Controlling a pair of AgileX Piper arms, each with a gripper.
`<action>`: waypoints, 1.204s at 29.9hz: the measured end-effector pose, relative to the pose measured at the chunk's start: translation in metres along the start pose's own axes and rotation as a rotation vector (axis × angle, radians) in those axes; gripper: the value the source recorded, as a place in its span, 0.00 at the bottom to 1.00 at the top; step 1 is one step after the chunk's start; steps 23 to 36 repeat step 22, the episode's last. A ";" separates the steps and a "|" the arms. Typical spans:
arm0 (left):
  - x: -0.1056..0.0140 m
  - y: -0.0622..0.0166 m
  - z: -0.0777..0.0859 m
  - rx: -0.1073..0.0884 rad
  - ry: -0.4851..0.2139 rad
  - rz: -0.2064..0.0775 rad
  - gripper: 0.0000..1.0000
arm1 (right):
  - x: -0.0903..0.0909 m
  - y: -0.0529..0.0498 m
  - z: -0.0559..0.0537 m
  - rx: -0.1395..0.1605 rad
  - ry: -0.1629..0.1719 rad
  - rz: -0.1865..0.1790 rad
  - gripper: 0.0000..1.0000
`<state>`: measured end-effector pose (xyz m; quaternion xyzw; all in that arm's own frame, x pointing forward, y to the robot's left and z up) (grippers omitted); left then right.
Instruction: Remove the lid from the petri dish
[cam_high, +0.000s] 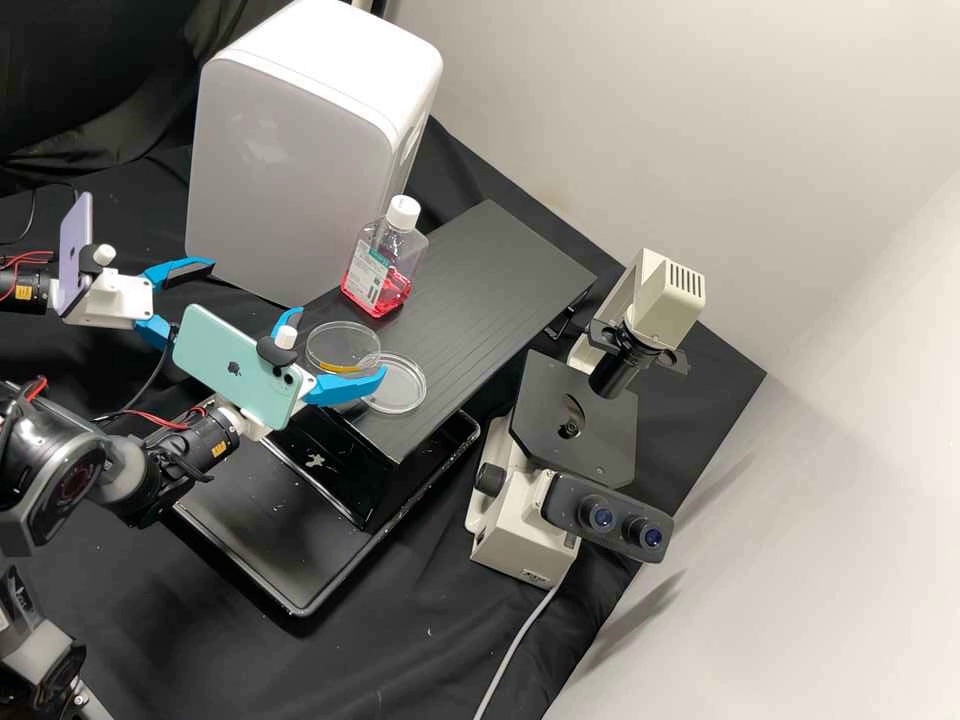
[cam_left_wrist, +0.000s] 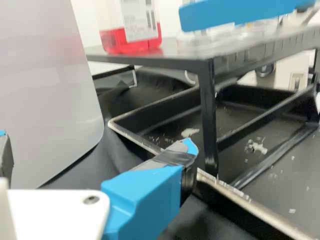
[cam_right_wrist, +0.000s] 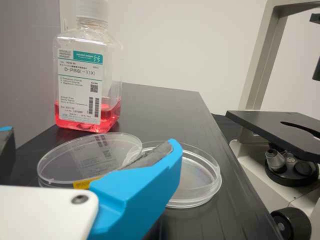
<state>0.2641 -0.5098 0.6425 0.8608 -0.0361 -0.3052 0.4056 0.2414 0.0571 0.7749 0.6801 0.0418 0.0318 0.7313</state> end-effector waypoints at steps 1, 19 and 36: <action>0.000 0.0023 0.000 -0.004 0.001 0.007 1.00 | 0.000 0.000 0.000 0.000 0.000 0.000 1.00; -0.002 0.0056 -0.002 -0.033 0.005 0.018 1.00 | -0.019 0.014 0.005 0.016 -0.035 0.059 1.00; -0.002 0.0056 -0.002 -0.033 0.005 0.018 1.00 | -0.023 0.019 0.014 0.073 -0.056 0.073 1.00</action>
